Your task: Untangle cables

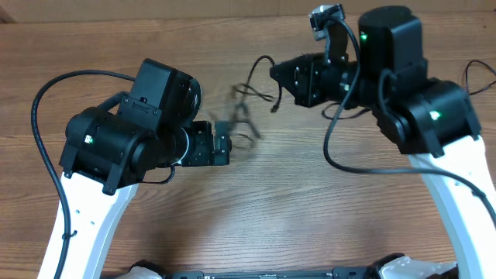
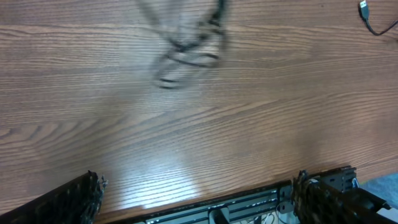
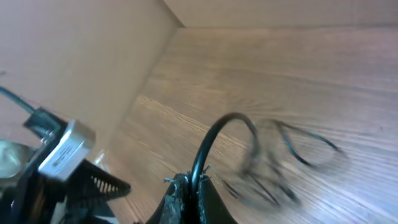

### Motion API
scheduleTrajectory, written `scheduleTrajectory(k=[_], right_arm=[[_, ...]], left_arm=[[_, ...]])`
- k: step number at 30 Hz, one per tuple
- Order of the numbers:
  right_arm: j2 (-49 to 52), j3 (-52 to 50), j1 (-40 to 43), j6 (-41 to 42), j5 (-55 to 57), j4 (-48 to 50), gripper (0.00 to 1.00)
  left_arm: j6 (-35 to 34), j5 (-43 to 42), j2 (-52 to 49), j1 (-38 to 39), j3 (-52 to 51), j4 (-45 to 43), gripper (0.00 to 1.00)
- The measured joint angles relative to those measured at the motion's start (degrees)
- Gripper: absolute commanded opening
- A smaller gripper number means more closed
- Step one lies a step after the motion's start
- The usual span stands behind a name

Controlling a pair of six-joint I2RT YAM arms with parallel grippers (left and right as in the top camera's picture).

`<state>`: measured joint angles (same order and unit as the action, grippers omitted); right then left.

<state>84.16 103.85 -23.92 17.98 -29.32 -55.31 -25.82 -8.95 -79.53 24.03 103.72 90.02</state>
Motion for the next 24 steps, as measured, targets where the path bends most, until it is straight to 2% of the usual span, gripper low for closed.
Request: scheduleTrajectory(k=[2,6,8,15,24], right_arm=[[0.63,-0.09,0.26,0.72,-2.71,3.45,0.04],[0.09,0.04,1.73,2.43,-13.33,14.56,0.04],[-1.07,0.13,2.78,3.87,-17.07,18.25,0.04],[-4.11,0.68,3.54,5.7,-21.51,19.52,0.04],[-3.37,0.76,3.52,9.44,-21.7,19.32,0.04]], left_arm=[[-0.02,-0.02,0.0,0.0,0.0,0.02,0.99],[0.5,0.13,0.0,0.0,-0.09,0.15,0.76],[0.98,0.17,0.0,0.0,-0.2,0.17,0.71],[1.46,-0.37,-0.35,0.0,-2.23,-1.16,0.72],[6.08,-4.0,-4.59,0.0,-12.33,-14.29,0.73]])
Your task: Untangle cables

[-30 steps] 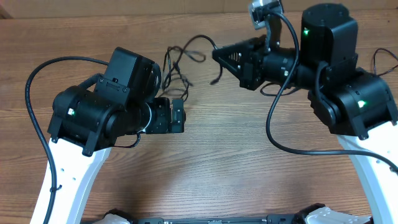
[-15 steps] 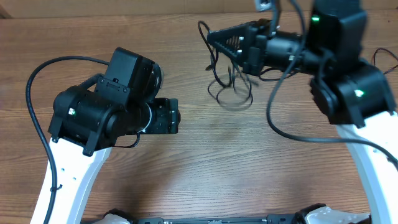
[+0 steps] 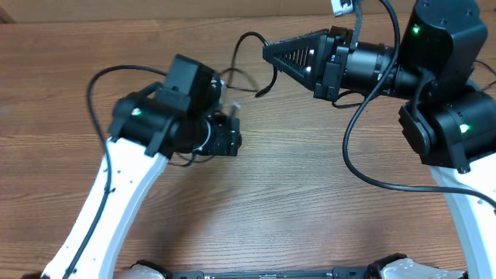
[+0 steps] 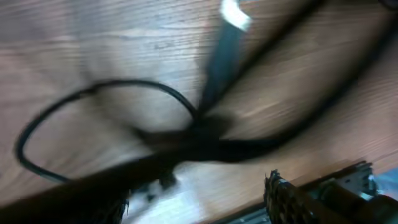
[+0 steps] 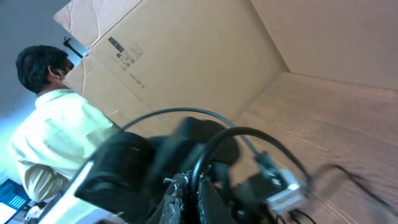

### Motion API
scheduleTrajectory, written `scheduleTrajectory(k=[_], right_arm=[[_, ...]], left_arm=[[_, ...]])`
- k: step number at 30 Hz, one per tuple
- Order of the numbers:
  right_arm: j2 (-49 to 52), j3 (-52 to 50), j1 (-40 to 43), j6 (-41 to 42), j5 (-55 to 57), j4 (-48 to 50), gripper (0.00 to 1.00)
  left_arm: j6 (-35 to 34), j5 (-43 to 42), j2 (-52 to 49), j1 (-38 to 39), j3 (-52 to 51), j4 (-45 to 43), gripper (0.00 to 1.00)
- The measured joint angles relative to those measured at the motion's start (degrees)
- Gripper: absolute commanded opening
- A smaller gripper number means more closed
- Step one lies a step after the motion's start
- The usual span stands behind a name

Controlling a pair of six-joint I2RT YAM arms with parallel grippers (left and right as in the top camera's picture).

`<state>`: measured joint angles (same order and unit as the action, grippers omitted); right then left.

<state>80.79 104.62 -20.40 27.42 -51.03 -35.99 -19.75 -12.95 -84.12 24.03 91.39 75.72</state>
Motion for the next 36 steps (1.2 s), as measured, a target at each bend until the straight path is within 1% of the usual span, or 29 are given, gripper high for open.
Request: scheduleTrajectory(k=[3,6,10,11,13,16,17,19,24,27,33,35,36], right_arm=[[0.09,0.0,0.02,0.72,0.0,0.02,0.04],[0.09,0.0,0.02,1.05,0.02,0.11,0.04],[0.11,0.0,0.02,1.09,0.04,0.17,0.04],[0.11,0.0,0.02,1.09,0.02,0.17,0.04],[0.11,0.0,0.0,1.07,0.02,0.15,0.04],[0.11,0.0,0.02,1.11,0.02,-0.15,0.04],[0.11,0.0,0.02,1.11,0.02,-0.31,0.04],[0.11,0.0,0.02,1.11,0.04,-0.76,0.04],[0.11,0.0,0.02,1.11,0.02,-0.94,0.04],[0.11,0.0,0.02,1.11,0.02,-0.94,0.04],[0.11,0.0,0.02,1.11,0.02,-1.01,0.04],[0.11,0.0,0.02,1.09,0.02,-0.98,0.04],[0.11,0.0,0.02,1.09,0.02,-0.98,0.04]], left_arm=[[2.16,0.83,-2.01,0.0,-1.07,-1.81,0.73],[3.28,3.72,-3.54,0.0,-1.16,-2.73,0.71],[3.26,7.69,-4.42,0.0,-1.16,-4.46,0.67],[3.15,8.39,-4.48,0.0,-1.16,-5.05,0.64],[2.62,9.46,-4.5,0.0,-1.16,-6.32,0.63],[1.79,10.23,-4.55,0.0,-1.16,-8.57,0.67],[1.68,10.25,-4.55,0.0,-1.16,-9.25,0.71],[1.44,10.25,-4.57,0.0,-1.16,-10.8,0.75],[1.57,10.23,-4.63,0.0,-1.16,-12.66,0.77],[2.16,10.93,-5.03,0.0,-1.16,-13.14,0.66],[2.14,15.23,-7.58,0.0,-1.16,-15.26,0.47],[2.1,16.22,-8.66,0.0,-1.16,-16.24,0.36],[2.03,16.74,-9.22,0.0,-1.16,-16.7,0.28]])
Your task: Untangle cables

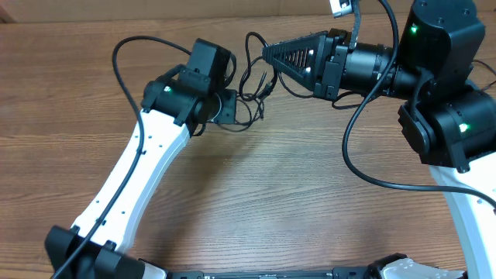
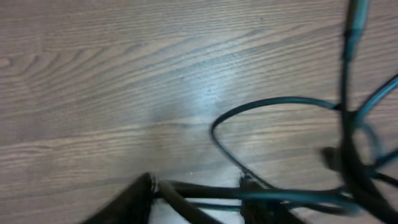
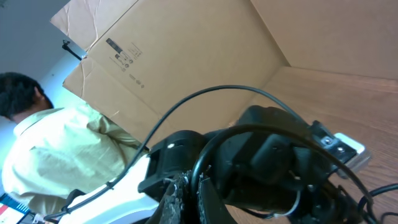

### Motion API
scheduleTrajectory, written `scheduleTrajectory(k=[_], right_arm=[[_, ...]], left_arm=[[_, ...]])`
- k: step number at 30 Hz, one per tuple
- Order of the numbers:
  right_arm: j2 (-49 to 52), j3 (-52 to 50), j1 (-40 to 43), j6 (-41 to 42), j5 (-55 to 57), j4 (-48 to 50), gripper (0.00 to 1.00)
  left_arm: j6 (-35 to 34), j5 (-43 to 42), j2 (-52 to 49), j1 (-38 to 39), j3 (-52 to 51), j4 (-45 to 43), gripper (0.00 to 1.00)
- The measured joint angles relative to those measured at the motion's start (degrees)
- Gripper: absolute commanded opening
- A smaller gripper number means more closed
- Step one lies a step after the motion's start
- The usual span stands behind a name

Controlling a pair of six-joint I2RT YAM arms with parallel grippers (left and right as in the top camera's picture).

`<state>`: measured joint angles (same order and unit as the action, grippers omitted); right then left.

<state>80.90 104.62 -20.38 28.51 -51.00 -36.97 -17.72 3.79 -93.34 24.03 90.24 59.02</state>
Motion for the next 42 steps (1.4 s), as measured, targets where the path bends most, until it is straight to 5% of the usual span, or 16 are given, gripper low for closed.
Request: scheduleTrajectory(k=[4,19,33,42], right_arm=[[0.0,0.0,0.0,0.0,0.02,-0.02,0.04],[0.0,0.07,7.5,-0.02,7.04,-8.26,0.04],[1.79,0.11,13.14,0.0,55.91,-25.94,0.04],[5.29,0.11,13.11,-0.04,64.32,-28.76,0.04]], left_arm=[[0.09,2.03,-0.98,0.0,0.0,-1.01,0.05],[-2.27,3.26,3.8,-7.45,0.02,1.36,0.04],[-7.04,10.88,9.6,-9.88,0.46,10.27,0.04],[-12.41,16.79,9.6,-9.88,0.46,14.08,0.04]])
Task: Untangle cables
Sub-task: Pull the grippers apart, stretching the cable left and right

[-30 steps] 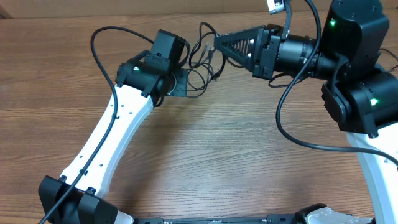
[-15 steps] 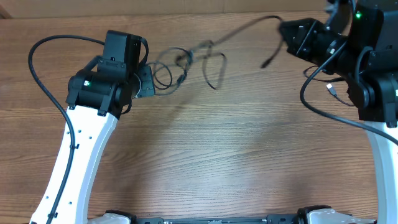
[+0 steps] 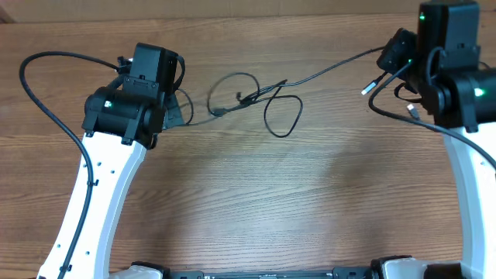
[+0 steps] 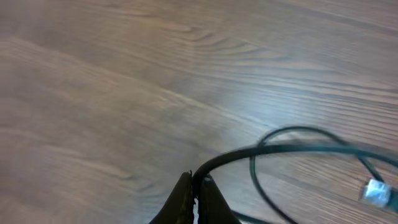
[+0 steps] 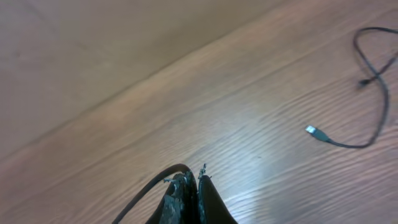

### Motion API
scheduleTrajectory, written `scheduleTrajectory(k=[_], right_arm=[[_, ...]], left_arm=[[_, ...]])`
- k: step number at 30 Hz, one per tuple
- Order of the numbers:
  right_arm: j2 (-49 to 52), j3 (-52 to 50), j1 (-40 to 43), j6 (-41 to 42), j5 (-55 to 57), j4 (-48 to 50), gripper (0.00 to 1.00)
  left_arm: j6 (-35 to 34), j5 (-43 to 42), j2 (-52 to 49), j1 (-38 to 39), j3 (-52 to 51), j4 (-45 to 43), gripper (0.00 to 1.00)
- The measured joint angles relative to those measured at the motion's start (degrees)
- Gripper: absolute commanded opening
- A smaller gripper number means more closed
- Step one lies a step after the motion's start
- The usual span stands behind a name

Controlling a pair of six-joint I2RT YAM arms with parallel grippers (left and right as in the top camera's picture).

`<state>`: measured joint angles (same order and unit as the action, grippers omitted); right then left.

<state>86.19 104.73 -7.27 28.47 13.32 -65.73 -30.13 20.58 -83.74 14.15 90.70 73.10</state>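
Black cables (image 3: 256,97) lie strung across the far middle of the table, knotted in loose loops (image 3: 283,116). My left gripper (image 3: 180,110) is at their left end, shut on a black cable (image 4: 261,149) that arcs away to the right; the pinch shows in the left wrist view (image 4: 198,182). My right gripper (image 3: 385,58) is at the far right, shut on the other end of the cable (image 5: 149,186), which runs taut from it to the knot. The right wrist view shows its closed jaws (image 5: 191,177).
A second thin cable with a silver USB plug (image 5: 314,132) lies loose on the wood near the right arm, also visible from overhead (image 3: 369,89). Another plug (image 4: 376,191) shows by the loops. A cardboard wall (image 5: 93,50) stands behind the table.
Both grippers were close together at the knot. Now the left one is farther left and the right one far to the right, with the cable stretched out between them and the loops spread flatter.
At first my left gripper was open short of the blurred tangle while the right held a cable end up. The left then stood over the tangle, then low at it with cable between its fingers. Now both are shut on cable and wide apart.
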Motion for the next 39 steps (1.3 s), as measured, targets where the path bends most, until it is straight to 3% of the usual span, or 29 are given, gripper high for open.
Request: scheduleTrajectory(k=[11,20,26,35,39], right_arm=[[3.56,0.0,0.0,0.04,11.65,-0.85,0.06],[3.67,0.0,0.07,0.04,19.71,0.31,0.08],[3.67,0.0,0.11,0.04,10.78,0.87,0.12],[3.67,0.0,0.11,0.09,-2.27,-0.63,0.27],[3.67,0.0,0.11,0.09,-6.58,-2.97,0.34]], left_arm=[[-9.49,14.69,0.0,-0.11,0.02,9.6,0.04],[-11.58,16.79,0.0,-5.44,0.02,10.58,0.04],[-6.99,7.85,0.0,-5.7,0.04,5.77,0.04],[6.91,-18.69,0.0,-5.51,0.02,-0.13,0.04],[9.64,-26.21,0.0,-5.51,0.02,-1.42,0.11]])
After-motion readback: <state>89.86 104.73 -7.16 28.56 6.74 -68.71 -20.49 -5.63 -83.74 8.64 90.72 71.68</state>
